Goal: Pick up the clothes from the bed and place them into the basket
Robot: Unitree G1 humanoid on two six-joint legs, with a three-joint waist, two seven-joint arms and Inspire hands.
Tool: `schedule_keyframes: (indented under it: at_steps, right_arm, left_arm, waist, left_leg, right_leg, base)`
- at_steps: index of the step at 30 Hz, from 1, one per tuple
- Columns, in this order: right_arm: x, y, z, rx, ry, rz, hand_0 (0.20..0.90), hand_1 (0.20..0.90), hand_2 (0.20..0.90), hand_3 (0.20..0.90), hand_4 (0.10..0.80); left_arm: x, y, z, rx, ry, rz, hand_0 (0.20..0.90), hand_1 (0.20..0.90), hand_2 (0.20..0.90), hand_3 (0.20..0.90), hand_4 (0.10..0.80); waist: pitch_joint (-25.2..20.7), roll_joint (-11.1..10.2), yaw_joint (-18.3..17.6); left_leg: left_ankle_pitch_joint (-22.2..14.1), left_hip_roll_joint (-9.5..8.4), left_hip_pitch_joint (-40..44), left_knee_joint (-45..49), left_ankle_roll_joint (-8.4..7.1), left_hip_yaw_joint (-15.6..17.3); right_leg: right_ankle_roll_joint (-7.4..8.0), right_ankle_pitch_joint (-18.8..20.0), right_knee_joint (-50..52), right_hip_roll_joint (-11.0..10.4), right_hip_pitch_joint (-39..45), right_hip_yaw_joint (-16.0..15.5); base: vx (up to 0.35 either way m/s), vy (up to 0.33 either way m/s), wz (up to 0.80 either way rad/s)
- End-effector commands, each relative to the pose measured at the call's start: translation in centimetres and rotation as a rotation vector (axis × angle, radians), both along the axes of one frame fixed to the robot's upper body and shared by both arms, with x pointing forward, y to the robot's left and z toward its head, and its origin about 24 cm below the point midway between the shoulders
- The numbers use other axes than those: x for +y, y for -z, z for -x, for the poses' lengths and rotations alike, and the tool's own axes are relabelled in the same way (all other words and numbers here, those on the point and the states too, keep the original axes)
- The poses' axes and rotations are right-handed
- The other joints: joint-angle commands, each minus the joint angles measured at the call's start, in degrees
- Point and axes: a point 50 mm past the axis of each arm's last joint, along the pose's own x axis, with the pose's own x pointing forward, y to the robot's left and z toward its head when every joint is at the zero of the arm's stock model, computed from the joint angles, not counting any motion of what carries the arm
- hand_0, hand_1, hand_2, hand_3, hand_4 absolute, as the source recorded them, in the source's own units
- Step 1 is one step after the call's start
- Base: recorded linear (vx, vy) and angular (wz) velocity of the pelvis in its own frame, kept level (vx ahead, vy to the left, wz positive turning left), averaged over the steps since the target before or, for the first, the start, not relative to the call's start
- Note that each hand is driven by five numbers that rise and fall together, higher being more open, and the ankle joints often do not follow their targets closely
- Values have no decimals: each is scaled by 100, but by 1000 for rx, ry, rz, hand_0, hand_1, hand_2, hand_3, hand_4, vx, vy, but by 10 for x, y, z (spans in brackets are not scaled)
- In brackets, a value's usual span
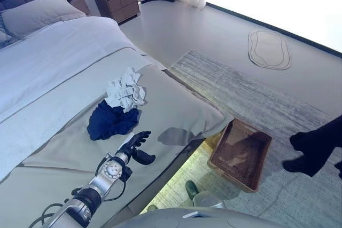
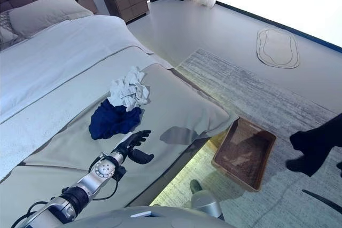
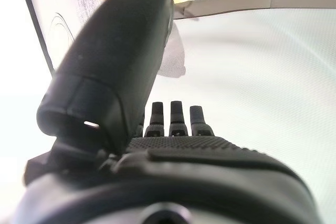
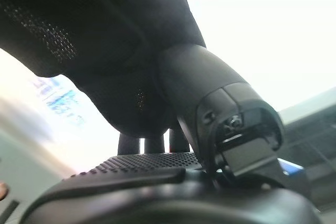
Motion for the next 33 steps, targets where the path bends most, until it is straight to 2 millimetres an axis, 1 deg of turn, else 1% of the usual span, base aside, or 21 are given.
schedule_keyframes:
  at_steps: [1, 4, 7, 9, 11, 13, 16, 21, 23, 25, 26, 27, 28, 29, 30, 32, 33]
  right_arm:
    - [11, -21, 12, -90, -59, 115, 300, 300, 300, 200, 100]
    - [7, -12, 6, -89, -111, 64, 300, 300, 300, 200, 100]
    - [6, 4, -10, -65, -203, 7, 300, 300, 300, 200, 100]
    - [5, 16, -18, -72, -243, -11, 300, 300, 300, 200, 100]
    - [5, 20, -19, -82, -252, -8, 300, 300, 300, 200, 100]
    - [5, 20, -17, -115, -252, 7, 300, 300, 300, 200, 100]
    - [7, 11, -8, -159, -222, 42, 300, 300, 300, 200, 100]
    - [14, -2, -4, -171, -185, 106, 300, 300, 300, 200, 100]
    - [16, -3, -7, -163, -181, 111, 300, 300, 300, 200, 100]
    - [20, -3, -14, -158, -195, 103, 300, 300, 300, 200, 100]
    - [21, -2, -19, -155, -201, 96, 300, 300, 300, 200, 100]
    - [23, -1, -22, -154, -212, 83, 300, 300, 300, 200, 100]
    - [23, 2, -26, -144, -221, 71, 300, 300, 300, 200, 100]
    - [23, 8, -33, -125, -238, 51, 300, 300, 300, 200, 100]
    - [24, 18, -43, -113, -264, 32, 300, 300, 300, 200, 100]
    - [27, 44, -67, -80, -334, -32, 300, 300, 300, 200, 100]
    - [30, 54, -76, -57, -355, -53, 300, 300, 300, 200, 100]
  left_arm:
    - [11, -23, -24, -137, 10, -28, 900, 900, 900, 900, 800]
    - [11, -24, -24, -144, 7, -25, 900, 900, 900, 900, 800]
    - [12, -24, -24, -145, 0, -23, 900, 900, 900, 900, 800]
    - [18, -24, -22, -135, 8, -36, 900, 900, 900, 900, 800]
    - [21, -25, -22, -131, 14, -47, 900, 900, 900, 900, 800]
    - [24, -25, -23, -127, 22, -60, 900, 900, 900, 900, 800]
    - [25, -26, -22, -125, 31, -71, 900, 900, 900, 900, 800]
    - [31, -21, -14, -94, 56, -93, 900, 900, 900, 900, 800]
    - [35, -19, -9, -82, 59, -96, 900, 900, 900, 900, 800]
    - [37, -18, -6, -81, 45, -91, 900, 900, 900, 900, 800]
    - [36, -19, -6, -88, 31, -80, 900, 900, 900, 900, 800]
    - [35, -21, -7, -101, 19, -65, 900, 900, 900, 900, 800]
    - [34, -23, -9, -116, 9, -54, 900, 900, 900, 900, 800]
    - [33, -25, -10, -136, -7, -43, 900, 900, 900, 900, 800]
    - [35, -27, -11, -159, -31, -40, 900, 900, 900, 900, 800]
    - [42, -31, -12, -209, -99, -41, 900, 900, 900, 900, 800]
    - [45, -33, -12, -226, -129, -42, 900, 900, 900, 900, 800]
  waist:
    - [-415, -235, 8]
    - [-395, -169, -40]
    - [-363, -85, -92]
    - [-352, -104, -74]
    - [-347, -139, -57]
    - [-342, -181, -17]
    - [-335, -220, 45]
    - [-375, -264, 118]
    - [-378, -311, 180]
    - [-372, -340, 275]
    - [-351, -331, 308]
    - [-322, -307, 298]
    - [-286, -292, 306]
    - [-225, -277, 334]
    - [-140, -287, 401]
    - [2, -350, 610]
    - [48, -382, 685]
  left_leg:
    - [-535, 131, 217, 163, -146, -244]
    - [-549, 140, 191, 188, -139, -216]
    - [-573, 128, 178, 213, -123, -220]
    - [-592, 117, 182, 234, -107, -227]
    - [-600, 116, 182, 243, -105, -224]
    - [-603, 111, 187, 240, -107, -218]
    - [-595, 95, 181, 202, -120, -230]
    - [-584, 53, 153, 165, -101, -327]
    - [-623, -46, 116, 222, -46, -518]
    - [-668, -181, 68, 269, 13, -791]
    - [-678, -217, 44, 270, 37, -867]
    - [-697, -192, 32, 308, 37, -793]
    - [-715, -164, 6, 368, 35, -713]
    - [-723, -131, -21, 425, 25, -607]
    - [-726, -89, -25, 462, 7, -450]
    - [-718, 4, 8, 492, -41, -13]
    - [-729, 38, 28, 511, -46, 132]
  right_leg:
    - [163, 13, 314, 217, -74, -262]
    - [163, 7, 341, 228, -118, -242]
    - [163, 22, 341, 230, -150, -224]
    - [150, 35, 313, 229, -138, -223]
    - [145, 39, 301, 230, -133, -222]
    - [142, 42, 291, 231, -133, -225]
    - [156, 49, 261, 231, -121, -242]
    - [170, 23, 309, 231, -136, -219]
    - [181, 15, 397, 245, -171, -150]
    - [192, 53, 383, 273, -181, -29]
    - [205, 86, 358, 280, -203, 10]
    - [207, 102, 335, 266, -232, -13]
    - [207, 117, 328, 231, -266, -85]
    - [223, 133, 351, 161, -321, -278]
    - [264, 160, 374, 59, -385, -631]
    - [353, 240, 327, -150, -452, -1436]
    - [361, 260, 297, -189, -457, -1648]
  base:
    - [-29, -39, -2]
    - [-33, -38, -8]
    - [-23, -49, -9]
    - [-5, -60, -10]
    - [-3, -46, -3]
    - [-5, -36, 0]
    - [0, 0, 0]
    - [4, -24, 1]
    - [45, -59, 0]
    - [47, -62, -1]
    - [4, -48, -11]
    - [-37, -35, -18]
    - [-86, -20, -19]
    - [-131, -25, -17]
    - [-154, -46, -23]
    - [-148, -72, -70]
    - [-86, -48, -134]
